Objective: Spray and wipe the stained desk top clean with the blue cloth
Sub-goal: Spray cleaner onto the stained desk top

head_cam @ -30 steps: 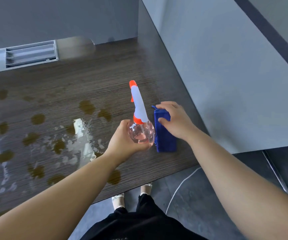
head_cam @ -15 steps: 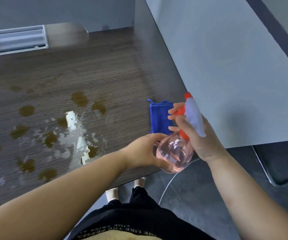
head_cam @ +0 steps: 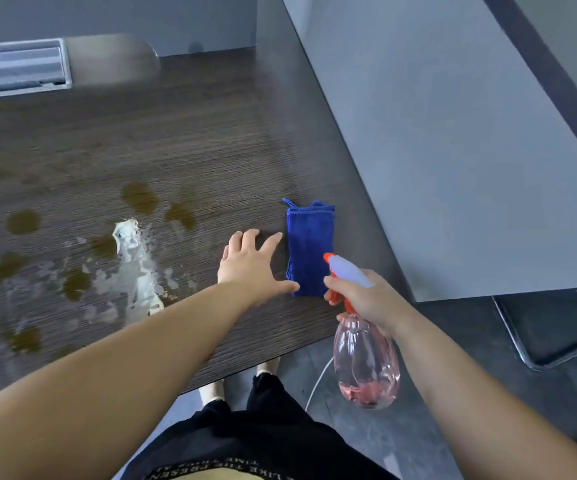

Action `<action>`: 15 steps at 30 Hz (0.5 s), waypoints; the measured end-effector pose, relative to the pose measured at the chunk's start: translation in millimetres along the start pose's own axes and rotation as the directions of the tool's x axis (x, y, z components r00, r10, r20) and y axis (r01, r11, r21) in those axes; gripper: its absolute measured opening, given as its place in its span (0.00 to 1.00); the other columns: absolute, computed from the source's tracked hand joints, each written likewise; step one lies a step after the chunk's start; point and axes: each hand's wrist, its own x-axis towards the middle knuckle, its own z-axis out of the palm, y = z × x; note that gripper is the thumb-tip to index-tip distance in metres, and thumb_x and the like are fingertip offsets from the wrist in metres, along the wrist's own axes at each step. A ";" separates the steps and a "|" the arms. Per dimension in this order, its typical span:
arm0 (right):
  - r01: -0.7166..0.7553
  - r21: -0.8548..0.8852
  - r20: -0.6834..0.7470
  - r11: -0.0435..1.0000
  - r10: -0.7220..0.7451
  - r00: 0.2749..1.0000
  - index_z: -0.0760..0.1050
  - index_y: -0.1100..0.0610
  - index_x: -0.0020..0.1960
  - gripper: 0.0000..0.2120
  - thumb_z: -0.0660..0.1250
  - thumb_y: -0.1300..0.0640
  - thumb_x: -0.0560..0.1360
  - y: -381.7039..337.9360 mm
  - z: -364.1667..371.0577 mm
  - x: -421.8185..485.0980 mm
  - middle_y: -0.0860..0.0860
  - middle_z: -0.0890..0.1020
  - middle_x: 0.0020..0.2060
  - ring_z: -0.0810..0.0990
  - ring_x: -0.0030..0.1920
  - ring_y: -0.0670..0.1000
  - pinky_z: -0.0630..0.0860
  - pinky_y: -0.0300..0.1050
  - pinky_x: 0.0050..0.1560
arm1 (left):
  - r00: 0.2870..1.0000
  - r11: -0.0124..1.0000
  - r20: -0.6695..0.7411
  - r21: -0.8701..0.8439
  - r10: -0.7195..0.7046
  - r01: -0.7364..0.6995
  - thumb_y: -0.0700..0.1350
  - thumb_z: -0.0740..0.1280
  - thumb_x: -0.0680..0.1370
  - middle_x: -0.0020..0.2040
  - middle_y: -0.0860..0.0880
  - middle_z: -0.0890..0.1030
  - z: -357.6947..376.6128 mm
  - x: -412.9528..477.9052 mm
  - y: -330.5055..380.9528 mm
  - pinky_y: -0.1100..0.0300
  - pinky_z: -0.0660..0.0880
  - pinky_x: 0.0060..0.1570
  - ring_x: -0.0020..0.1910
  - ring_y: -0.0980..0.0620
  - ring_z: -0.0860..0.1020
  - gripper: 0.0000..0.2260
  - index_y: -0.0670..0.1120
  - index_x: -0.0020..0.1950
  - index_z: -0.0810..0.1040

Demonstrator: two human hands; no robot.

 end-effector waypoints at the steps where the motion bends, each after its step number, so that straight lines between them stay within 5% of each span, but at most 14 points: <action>1: -0.021 -0.030 0.008 0.999 0.022 1.000 0.74 0.44 0.61 0.14 0.65 0.51 0.76 -1.9 0.2 1.9 0.51 0.82 0.40 0.79 0.41 0.47 0.78 0.46 0.46 | 1.000 1.000 -0.011 0.003 -0.008 0.008 0.67 0.68 0.68 0.76 0.49 0.51 1.3 0.2 2.7 0.46 0.57 0.71 0.76 0.45 0.45 0.43 0.58 0.76 0.51; 6: -0.058 -0.086 0.011 0.995 0.059 0.998 0.74 0.53 0.63 0.17 0.64 0.50 0.75 -5.6 0.3 4.7 0.53 0.83 0.43 0.79 0.41 0.48 0.74 0.43 0.51 | 0.999 0.994 -0.025 0.102 -0.023 0.026 0.67 0.67 0.68 0.76 0.48 0.48 7.8 -1.0 6.8 0.46 0.55 0.72 0.76 0.43 0.43 0.43 0.57 0.76 0.51; 9: -0.054 -0.083 0.020 0.995 0.056 0.998 0.69 0.46 0.68 0.20 0.63 0.49 0.77 -8.8 -2.0 4.2 0.54 0.83 0.45 0.81 0.40 0.50 0.75 0.43 0.49 | 0.999 0.988 -0.028 0.151 -0.029 0.033 0.69 0.65 0.68 0.77 0.48 0.46 12.0 -2.0 6.0 0.46 0.53 0.73 0.76 0.43 0.42 0.43 0.58 0.76 0.49; 15: -0.054 -0.017 -0.050 0.998 0.053 0.997 0.74 0.53 0.55 0.09 0.63 0.51 0.78 -32.8 -7.0 11.6 0.54 0.80 0.38 0.77 0.31 0.49 0.72 0.35 0.30 | 0.999 0.980 -0.015 0.193 -0.040 0.042 0.71 0.63 0.68 0.77 0.49 0.47 9.3 -0.6 6.2 0.47 0.56 0.72 0.76 0.44 0.42 0.43 0.58 0.77 0.47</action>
